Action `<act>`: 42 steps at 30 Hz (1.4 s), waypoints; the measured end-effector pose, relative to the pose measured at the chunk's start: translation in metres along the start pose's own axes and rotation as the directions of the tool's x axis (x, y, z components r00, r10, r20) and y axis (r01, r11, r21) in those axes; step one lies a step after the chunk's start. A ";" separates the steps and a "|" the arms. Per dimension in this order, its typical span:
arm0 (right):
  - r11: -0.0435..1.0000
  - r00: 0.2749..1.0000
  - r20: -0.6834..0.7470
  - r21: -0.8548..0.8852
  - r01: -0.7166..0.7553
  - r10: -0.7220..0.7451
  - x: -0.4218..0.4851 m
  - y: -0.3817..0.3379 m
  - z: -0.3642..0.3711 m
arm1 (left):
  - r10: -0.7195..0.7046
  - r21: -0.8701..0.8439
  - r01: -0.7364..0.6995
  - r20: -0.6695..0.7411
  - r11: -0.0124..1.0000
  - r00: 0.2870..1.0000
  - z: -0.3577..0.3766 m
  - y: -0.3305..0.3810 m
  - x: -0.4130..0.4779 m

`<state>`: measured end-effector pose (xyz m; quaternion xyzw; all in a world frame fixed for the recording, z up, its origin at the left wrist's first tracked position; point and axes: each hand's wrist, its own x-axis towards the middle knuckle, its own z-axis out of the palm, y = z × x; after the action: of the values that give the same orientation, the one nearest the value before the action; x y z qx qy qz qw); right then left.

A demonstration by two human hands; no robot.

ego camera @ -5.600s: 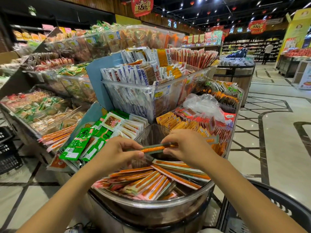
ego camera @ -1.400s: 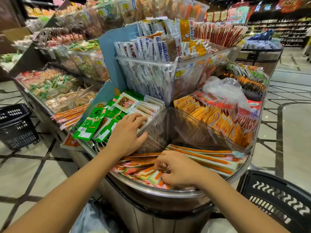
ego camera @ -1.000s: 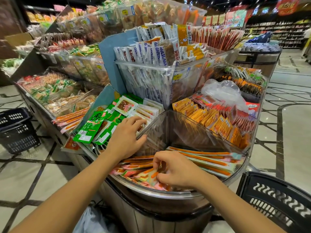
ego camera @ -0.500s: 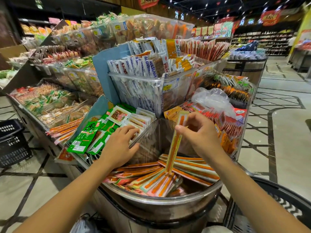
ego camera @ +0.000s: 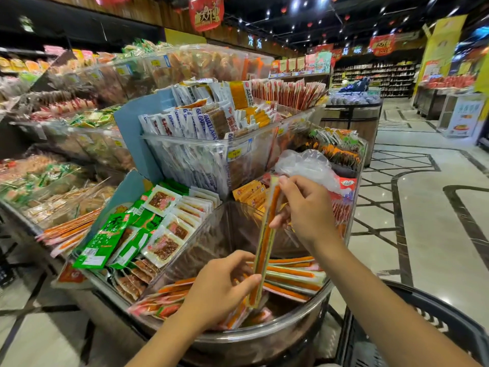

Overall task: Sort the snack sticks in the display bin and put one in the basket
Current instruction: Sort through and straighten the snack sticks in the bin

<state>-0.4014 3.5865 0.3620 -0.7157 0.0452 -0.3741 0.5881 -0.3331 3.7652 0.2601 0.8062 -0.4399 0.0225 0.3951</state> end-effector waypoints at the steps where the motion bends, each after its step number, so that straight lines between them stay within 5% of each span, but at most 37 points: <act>1: 1.000 1.000 -0.013 -0.008 0.011 -0.011 0.001 -0.001 -0.001 | 0.001 0.020 -0.002 0.001 1.000 1.000 0.001 0.000 0.000; 15: 1.000 0.994 -0.106 -0.005 0.005 -0.006 0.005 0.000 -0.006 | 0.037 0.267 -0.035 -0.003 0.963 0.999 0.002 -0.004 -0.003; 21: 0.999 0.996 -0.072 0.000 -0.051 0.050 0.004 0.008 -0.008 | 0.020 0.200 -0.012 -0.039 0.980 0.999 0.002 -0.004 -0.003; 29: 0.977 0.942 0.305 -0.200 -0.078 0.138 -0.020 0.039 0.005 | -0.017 0.053 0.022 -0.093 0.998 0.995 -0.002 -0.001 -0.002; 38: 0.972 0.986 0.137 -0.228 -0.059 0.092 -0.013 0.040 0.001 | -0.098 -0.077 0.096 -0.016 0.992 0.995 -0.002 0.004 -0.002; 42: 0.977 0.968 0.204 -0.183 -0.109 0.146 -0.018 0.044 0.006 | -0.091 -0.084 0.088 -0.034 0.993 0.995 -0.003 0.004 -0.002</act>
<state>-0.3945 3.5868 0.3146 -0.7953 0.0588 -0.2503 0.5490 -0.3360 3.7678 0.2641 0.8075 -0.3962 0.0017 0.4370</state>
